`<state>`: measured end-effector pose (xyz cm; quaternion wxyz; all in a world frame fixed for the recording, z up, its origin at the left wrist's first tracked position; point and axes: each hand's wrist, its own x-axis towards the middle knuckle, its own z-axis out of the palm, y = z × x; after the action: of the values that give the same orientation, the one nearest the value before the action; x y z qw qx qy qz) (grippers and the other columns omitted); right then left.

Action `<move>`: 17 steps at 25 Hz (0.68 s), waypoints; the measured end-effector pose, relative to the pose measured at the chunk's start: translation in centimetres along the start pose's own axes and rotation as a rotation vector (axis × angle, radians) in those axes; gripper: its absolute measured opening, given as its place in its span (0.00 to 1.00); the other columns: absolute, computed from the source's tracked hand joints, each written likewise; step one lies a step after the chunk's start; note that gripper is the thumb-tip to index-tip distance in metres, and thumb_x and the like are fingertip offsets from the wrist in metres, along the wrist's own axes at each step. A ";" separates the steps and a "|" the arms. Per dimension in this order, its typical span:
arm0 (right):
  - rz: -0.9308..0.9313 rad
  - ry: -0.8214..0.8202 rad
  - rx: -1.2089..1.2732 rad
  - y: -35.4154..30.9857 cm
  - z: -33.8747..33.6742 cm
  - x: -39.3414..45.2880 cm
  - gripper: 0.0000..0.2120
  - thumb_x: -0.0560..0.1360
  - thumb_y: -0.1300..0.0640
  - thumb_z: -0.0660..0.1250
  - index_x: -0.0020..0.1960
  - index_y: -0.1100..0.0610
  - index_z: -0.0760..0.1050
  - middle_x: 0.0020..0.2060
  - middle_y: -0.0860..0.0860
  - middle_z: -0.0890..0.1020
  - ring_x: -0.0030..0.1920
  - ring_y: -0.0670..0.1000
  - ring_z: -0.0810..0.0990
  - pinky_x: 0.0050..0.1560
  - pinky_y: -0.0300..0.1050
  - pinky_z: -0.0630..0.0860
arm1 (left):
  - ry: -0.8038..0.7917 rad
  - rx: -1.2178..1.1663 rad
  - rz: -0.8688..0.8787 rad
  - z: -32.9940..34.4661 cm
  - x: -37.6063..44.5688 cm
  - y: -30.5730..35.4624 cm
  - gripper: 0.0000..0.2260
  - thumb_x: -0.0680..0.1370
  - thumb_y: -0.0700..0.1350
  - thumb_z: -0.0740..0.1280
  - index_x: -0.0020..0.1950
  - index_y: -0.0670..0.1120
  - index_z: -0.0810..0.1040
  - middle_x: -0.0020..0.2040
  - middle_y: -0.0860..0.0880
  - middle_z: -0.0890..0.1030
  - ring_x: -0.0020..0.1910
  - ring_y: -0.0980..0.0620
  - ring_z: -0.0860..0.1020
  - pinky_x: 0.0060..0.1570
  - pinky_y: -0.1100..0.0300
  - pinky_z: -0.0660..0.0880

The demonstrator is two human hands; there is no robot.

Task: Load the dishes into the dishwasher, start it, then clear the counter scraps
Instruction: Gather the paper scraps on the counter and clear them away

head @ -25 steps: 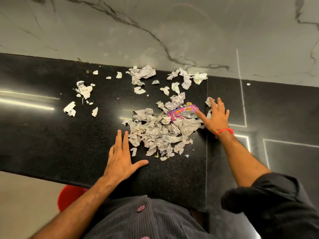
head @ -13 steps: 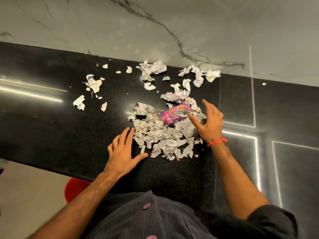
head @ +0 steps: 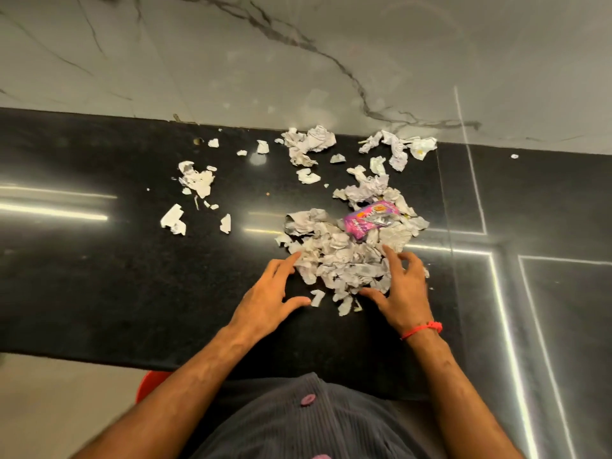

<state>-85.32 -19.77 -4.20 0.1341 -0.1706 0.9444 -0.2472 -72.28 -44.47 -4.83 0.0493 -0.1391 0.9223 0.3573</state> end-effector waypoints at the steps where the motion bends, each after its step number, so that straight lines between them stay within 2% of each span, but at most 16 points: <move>1: 0.053 0.048 -0.070 -1.1 0.2 0.2 0.46 0.67 0.41 0.77 0.78 0.45 0.57 0.70 0.55 0.59 0.68 0.59 0.63 0.70 0.60 0.66 | 0.060 0.049 0.010 -1.3 0.2 -1.2 0.40 0.73 0.61 0.73 0.80 0.61 0.57 0.64 0.58 0.67 0.52 0.55 0.77 0.57 0.49 0.79; 2: 0.061 0.100 -0.115 -2.7 0.6 0.1 0.45 0.67 0.40 0.76 0.77 0.44 0.57 0.69 0.54 0.59 0.67 0.59 0.63 0.68 0.62 0.66 | 0.158 0.109 0.007 -2.9 0.3 -2.9 0.39 0.72 0.64 0.72 0.79 0.58 0.59 0.66 0.55 0.68 0.58 0.52 0.76 0.60 0.48 0.77; 4: -0.090 0.162 -0.152 -6.2 1.7 -0.2 0.39 0.70 0.41 0.73 0.76 0.43 0.59 0.69 0.54 0.59 0.68 0.59 0.63 0.68 0.61 0.64 | 0.360 0.196 -0.054 -6.1 0.7 -6.5 0.38 0.72 0.66 0.70 0.78 0.54 0.64 0.70 0.50 0.67 0.65 0.46 0.71 0.64 0.45 0.73; 7: -0.350 0.017 -0.269 -12.8 5.2 0.4 0.34 0.75 0.41 0.65 0.77 0.43 0.57 0.75 0.55 0.56 0.75 0.60 0.57 0.73 0.60 0.58 | 0.484 0.182 -0.210 -11.2 2.1 -12.6 0.35 0.76 0.62 0.69 0.79 0.49 0.64 0.79 0.45 0.60 0.76 0.42 0.61 0.71 0.40 0.64; 10: -0.476 -0.139 -0.414 -18.5 8.8 2.0 0.33 0.77 0.43 0.61 0.79 0.43 0.53 0.79 0.55 0.47 0.78 0.60 0.49 0.77 0.58 0.51 | 0.380 0.175 -0.333 -13.7 3.9 -16.2 0.34 0.81 0.59 0.62 0.82 0.45 0.56 0.83 0.41 0.49 0.81 0.40 0.48 0.77 0.39 0.53; 12: -0.486 -0.172 -0.412 -20.8 9.9 3.1 0.32 0.79 0.44 0.60 0.79 0.44 0.52 0.80 0.54 0.46 0.79 0.59 0.47 0.77 0.58 0.50 | 0.246 0.266 -0.326 -13.0 4.7 -16.0 0.34 0.83 0.59 0.57 0.83 0.44 0.50 0.83 0.40 0.45 0.81 0.39 0.43 0.79 0.39 0.47; 14: -0.443 -0.169 -0.334 -21.6 10.0 3.9 0.30 0.79 0.47 0.60 0.79 0.48 0.55 0.80 0.56 0.49 0.79 0.59 0.49 0.77 0.58 0.50 | 0.115 0.389 -0.226 -10.6 4.8 -14.1 0.32 0.85 0.58 0.53 0.83 0.43 0.46 0.82 0.39 0.43 0.81 0.39 0.41 0.78 0.41 0.42; 15: -0.433 -0.165 -0.318 -21.6 10.0 4.2 0.30 0.79 0.49 0.61 0.79 0.50 0.56 0.79 0.56 0.50 0.79 0.59 0.49 0.77 0.57 0.50 | 0.088 0.379 -0.151 -9.0 4.8 -13.0 0.31 0.85 0.56 0.52 0.83 0.43 0.45 0.82 0.39 0.42 0.81 0.40 0.41 0.79 0.42 0.41; 17: -0.425 -0.186 -0.323 -21.1 10.2 4.7 0.32 0.79 0.52 0.61 0.80 0.51 0.53 0.80 0.56 0.49 0.80 0.58 0.46 0.78 0.58 0.49 | 0.035 0.173 0.008 -6.9 4.5 -10.8 0.28 0.86 0.47 0.52 0.82 0.42 0.43 0.82 0.42 0.43 0.82 0.43 0.41 0.79 0.51 0.36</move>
<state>-80.72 -43.18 -2.73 0.1365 -0.4058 0.8983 -0.0991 -73.41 -57.72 -7.55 0.0438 -0.1369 0.9510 0.2739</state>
